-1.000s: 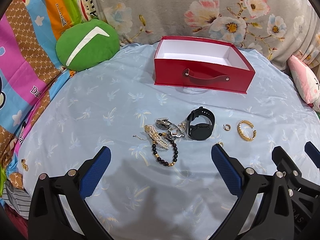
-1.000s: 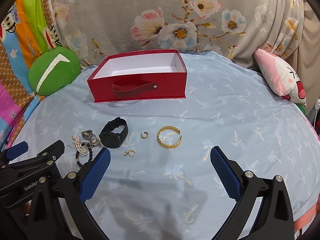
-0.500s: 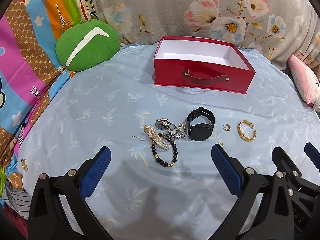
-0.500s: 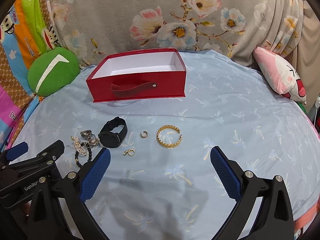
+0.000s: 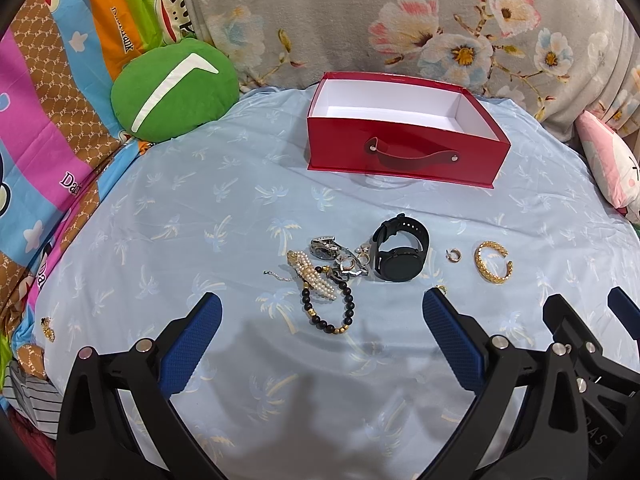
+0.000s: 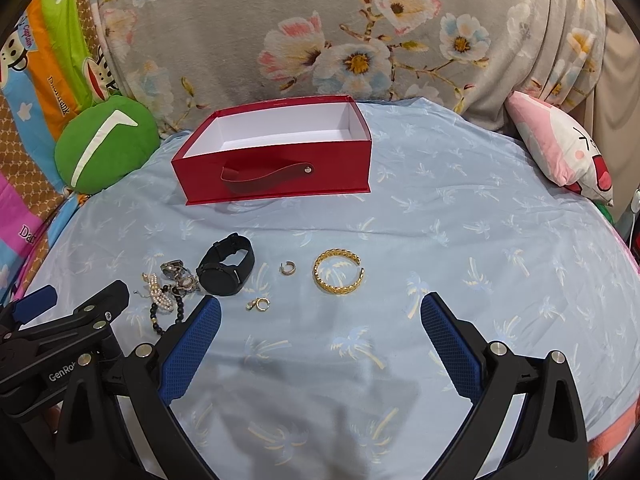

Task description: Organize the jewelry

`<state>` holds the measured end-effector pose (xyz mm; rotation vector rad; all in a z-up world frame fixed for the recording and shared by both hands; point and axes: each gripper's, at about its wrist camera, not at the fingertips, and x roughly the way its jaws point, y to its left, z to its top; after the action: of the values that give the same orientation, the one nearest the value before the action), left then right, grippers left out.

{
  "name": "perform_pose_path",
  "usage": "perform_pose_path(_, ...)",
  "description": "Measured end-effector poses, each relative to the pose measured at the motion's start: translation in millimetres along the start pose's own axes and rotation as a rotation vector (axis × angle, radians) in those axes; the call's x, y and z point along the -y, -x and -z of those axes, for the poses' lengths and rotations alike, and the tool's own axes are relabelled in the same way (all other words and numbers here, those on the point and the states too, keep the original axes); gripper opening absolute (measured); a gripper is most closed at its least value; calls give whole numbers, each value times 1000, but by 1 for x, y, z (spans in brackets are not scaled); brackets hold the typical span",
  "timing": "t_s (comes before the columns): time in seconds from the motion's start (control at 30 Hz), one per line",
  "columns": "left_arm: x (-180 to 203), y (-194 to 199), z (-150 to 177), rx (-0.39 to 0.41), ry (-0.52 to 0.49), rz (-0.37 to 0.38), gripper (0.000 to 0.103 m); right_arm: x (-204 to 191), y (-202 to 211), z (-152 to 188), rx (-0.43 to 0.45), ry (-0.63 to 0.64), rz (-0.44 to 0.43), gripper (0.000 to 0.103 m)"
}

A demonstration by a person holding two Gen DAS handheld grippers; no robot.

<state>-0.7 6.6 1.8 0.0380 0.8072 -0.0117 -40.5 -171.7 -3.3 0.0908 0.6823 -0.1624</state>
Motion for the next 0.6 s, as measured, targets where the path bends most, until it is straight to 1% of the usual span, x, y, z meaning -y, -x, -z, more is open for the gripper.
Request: perform_pose_path(0.6,0,-2,1,-3,1,1,98,1,-1,1,-2,-5,-3,98)
